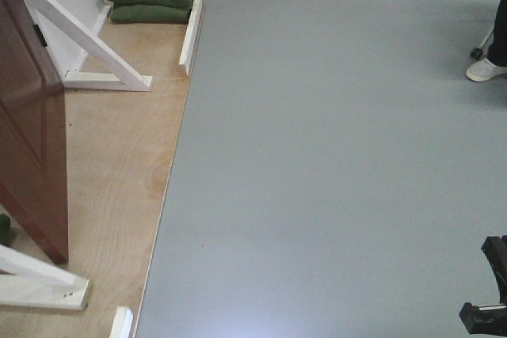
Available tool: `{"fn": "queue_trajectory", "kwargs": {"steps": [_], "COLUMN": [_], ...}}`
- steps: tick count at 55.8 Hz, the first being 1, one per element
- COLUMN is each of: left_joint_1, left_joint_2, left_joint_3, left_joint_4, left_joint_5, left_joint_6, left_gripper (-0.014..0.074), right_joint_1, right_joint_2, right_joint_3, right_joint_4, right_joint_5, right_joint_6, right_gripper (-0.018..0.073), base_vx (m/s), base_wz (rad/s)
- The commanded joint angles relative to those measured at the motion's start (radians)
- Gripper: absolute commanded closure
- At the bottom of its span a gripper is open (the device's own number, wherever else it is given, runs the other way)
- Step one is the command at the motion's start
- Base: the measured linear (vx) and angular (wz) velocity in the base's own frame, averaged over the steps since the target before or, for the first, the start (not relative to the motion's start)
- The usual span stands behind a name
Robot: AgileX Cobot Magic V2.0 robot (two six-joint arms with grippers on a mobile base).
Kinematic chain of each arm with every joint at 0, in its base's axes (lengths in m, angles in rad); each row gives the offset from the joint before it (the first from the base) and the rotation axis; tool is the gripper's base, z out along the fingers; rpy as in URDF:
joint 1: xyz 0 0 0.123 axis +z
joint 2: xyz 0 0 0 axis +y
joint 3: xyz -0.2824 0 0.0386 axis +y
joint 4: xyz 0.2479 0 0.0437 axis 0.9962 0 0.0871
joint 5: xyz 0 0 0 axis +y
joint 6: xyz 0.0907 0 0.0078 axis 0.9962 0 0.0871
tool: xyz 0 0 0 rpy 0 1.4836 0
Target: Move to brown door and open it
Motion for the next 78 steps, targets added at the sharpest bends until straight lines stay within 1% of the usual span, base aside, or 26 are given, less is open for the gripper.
{"fn": "queue_trajectory", "kwargs": {"steps": [1, 53, 78], "left_joint_1": [0.000, 0.000, 0.000], "left_joint_2": [-0.013, -0.013, -0.013], "left_joint_3": [-0.018, -0.018, -0.018], "left_joint_4": [-0.004, -0.004, -0.004], "left_joint_5": [-0.078, -0.078, -0.078], "left_joint_6": [-0.005, -0.005, -0.005], "left_gripper": [0.0530, 0.0530, 0.0530], "right_joint_1": [0.002, 0.002, 0.002], "right_joint_2": [-0.006, -0.006, -0.006], "right_joint_3": [0.004, 0.004, 0.004], "right_joint_4": [-0.003, -0.003, -0.003], "right_joint_5": [-0.078, -0.078, -0.078], "right_joint_6": [-0.006, -0.006, -0.006], "right_gripper": [0.0559, 0.0559, 0.0559], "base_vx": [0.42, 0.40, 0.21], "base_wz": [0.05, -0.01, -0.03]}}
